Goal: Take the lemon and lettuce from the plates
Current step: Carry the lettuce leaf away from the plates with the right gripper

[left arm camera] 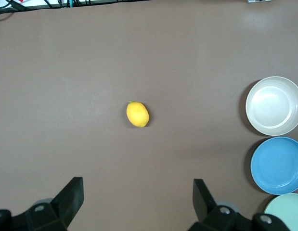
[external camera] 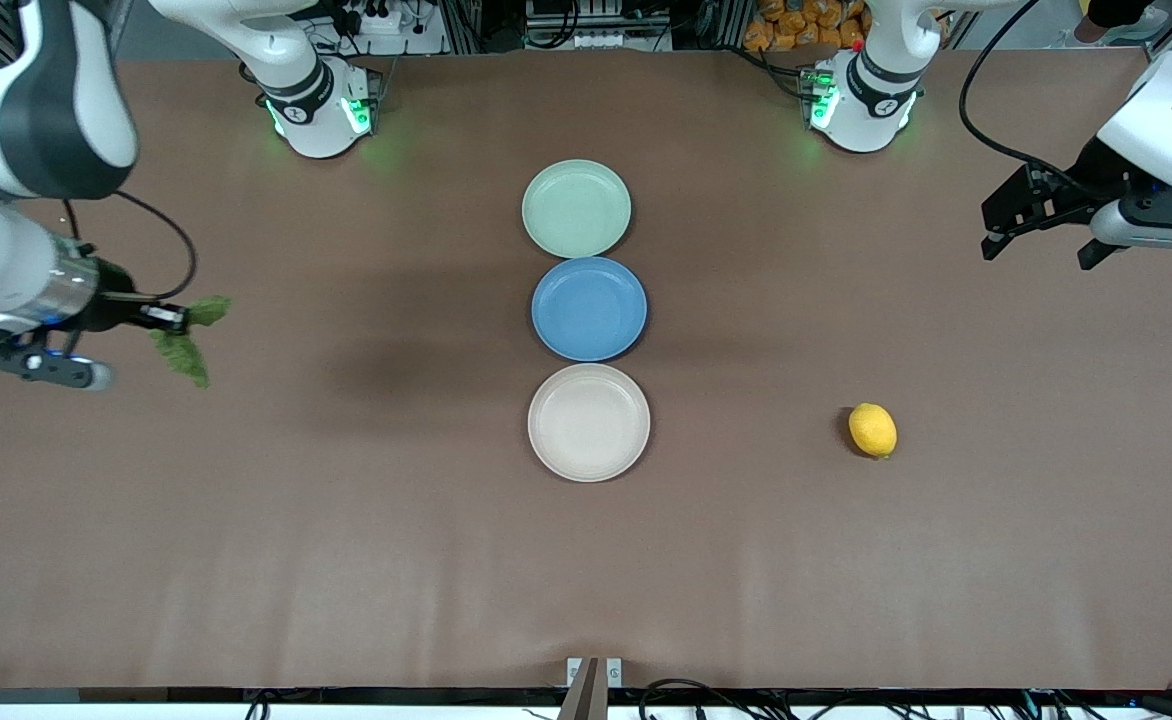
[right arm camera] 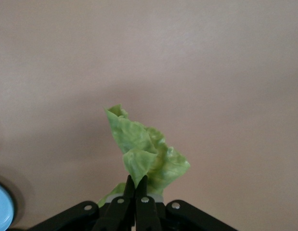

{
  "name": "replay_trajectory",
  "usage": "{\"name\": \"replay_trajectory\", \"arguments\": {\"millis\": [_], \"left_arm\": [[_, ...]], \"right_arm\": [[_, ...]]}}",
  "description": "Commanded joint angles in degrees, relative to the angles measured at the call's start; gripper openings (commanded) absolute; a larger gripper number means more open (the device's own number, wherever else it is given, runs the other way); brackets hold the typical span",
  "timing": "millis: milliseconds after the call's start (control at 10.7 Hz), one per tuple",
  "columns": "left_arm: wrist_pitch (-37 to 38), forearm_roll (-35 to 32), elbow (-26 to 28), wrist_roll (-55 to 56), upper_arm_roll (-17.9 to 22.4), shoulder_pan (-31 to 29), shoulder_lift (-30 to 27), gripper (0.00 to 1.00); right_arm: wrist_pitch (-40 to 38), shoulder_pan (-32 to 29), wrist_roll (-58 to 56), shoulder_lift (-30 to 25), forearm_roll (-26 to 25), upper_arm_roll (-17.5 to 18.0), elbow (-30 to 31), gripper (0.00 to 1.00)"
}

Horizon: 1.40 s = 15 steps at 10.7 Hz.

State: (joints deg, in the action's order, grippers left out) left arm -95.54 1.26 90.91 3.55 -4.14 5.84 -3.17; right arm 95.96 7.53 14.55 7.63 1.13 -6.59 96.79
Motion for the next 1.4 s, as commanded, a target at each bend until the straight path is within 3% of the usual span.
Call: {"name": "replay_trajectory", "arguments": {"millis": [0,281,842,1309], "left_arm": [[0.8,0.8,-0.9,0.3,-0.3,-0.1,0.1,1.0],[0.8,0.8,-0.9,0.3,-0.3,-0.2,0.2,1.0],[0.8,0.8,-0.8,0.3,-0.3,-0.2,0.2,1.0],[0.8,0.6,-0.6,0.4,-0.3,-0.7,0.5,1.0]], "right_arm": [[4.9,0.6,-4.0,-0.2,0.5,-4.1,2.6,0.0],[13.1,2.0,-8.9,0.5,0.5,-8.8,7.6,0.0],[23.7,2.0,-9.0,6.5,0.5,-8.8,8.8,0.0],[34.9,2.0,-9.0,9.6,0.5,-8.8,14.1,0.0]]}}
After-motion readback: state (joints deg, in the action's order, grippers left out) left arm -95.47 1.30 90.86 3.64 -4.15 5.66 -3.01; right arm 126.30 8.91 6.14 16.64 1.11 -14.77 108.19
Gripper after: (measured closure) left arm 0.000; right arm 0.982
